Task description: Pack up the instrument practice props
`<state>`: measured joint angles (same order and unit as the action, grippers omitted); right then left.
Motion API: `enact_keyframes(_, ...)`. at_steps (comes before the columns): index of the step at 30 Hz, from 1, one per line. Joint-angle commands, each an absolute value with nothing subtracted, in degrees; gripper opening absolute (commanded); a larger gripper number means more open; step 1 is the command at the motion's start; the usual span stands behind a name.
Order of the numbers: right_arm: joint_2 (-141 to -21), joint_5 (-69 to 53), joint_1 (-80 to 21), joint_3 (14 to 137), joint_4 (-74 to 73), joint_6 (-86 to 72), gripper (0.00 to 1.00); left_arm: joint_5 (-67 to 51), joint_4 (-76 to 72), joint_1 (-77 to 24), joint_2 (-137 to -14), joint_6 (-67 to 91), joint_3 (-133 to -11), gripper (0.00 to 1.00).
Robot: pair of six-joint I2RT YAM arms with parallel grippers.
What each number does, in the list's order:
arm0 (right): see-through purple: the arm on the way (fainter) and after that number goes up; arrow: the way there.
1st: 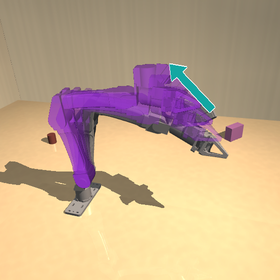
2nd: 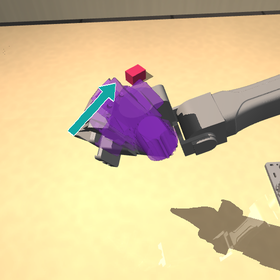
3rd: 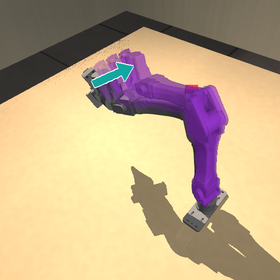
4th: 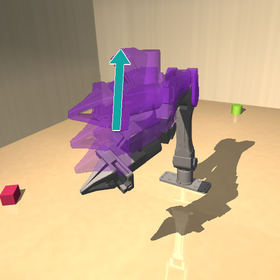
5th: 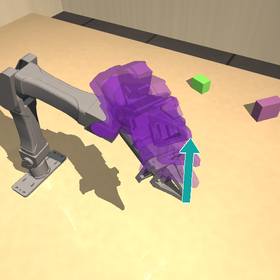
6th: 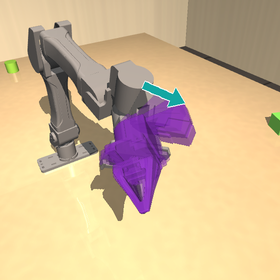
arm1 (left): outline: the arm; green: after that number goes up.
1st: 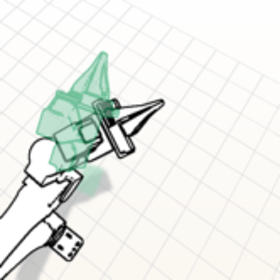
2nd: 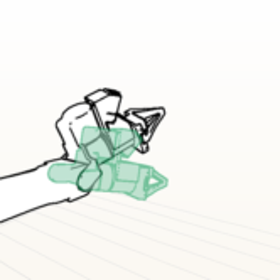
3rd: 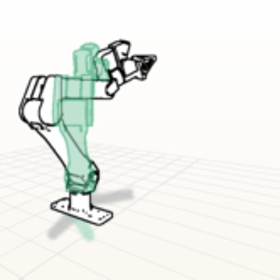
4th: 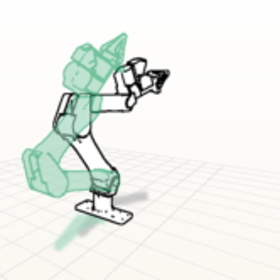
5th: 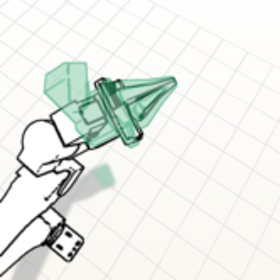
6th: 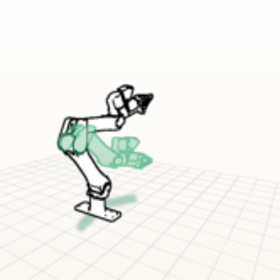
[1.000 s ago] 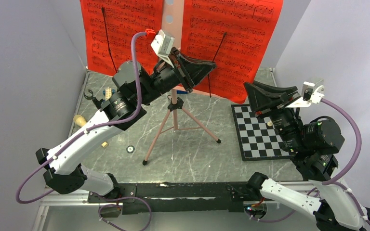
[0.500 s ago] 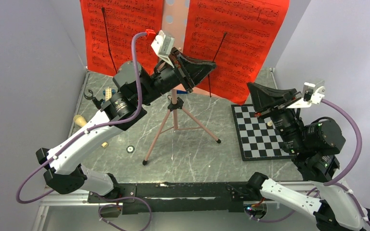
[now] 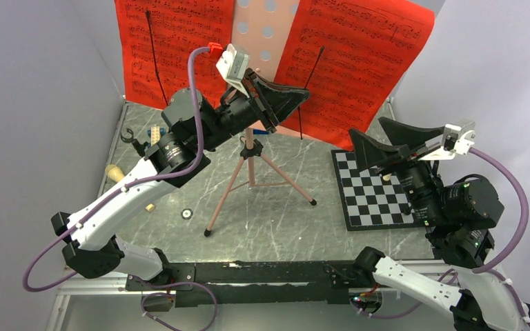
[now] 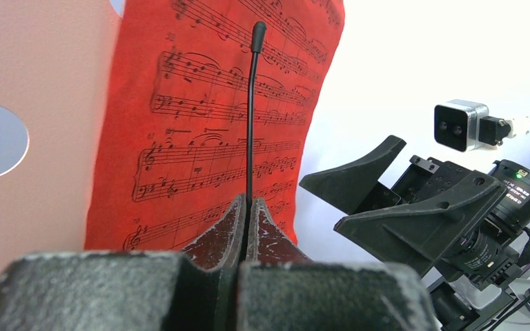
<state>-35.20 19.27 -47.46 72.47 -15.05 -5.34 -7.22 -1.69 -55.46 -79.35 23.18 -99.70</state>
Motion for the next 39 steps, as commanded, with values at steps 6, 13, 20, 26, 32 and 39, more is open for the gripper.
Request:
enact_keyframes(6,-36.3,23.8,-47.7,73.5,-15.7,-6.0,0.97,-8.5,1.3,-55.5,-79.9,22.3,-99.2,0.0)
enact_keyframes(13,-39.6,24.9,-47.7,74.8,-17.2,-6.7,0.95,-8.6,0.9,-55.5,-79.9,22.5,-98.7,0.0)
enact_keyframes(20,-39.0,22.8,-47.6,72.6,-12.7,-6.7,0.75,-9.0,0.4,-55.5,-79.8,23.0,-97.8,0.0)
enact_keyframes(26,-37.0,20.8,-47.6,70.6,-9.5,-6.8,0.44,-9.1,0.5,-55.5,-79.3,23.0,-97.0,0.0)
enact_keyframes(32,-36.5,20.4,-47.7,71.2,-9.6,-6.7,0.09,-9.1,0.4,-55.5,-79.0,23.1,-96.7,0.0)
enact_keyframes(39,-35.8,21.0,-47.7,71.9,-10.3,-5.9,0.0,-9.0,0.5,-55.5,-78.6,23.3,-96.3,0.0)
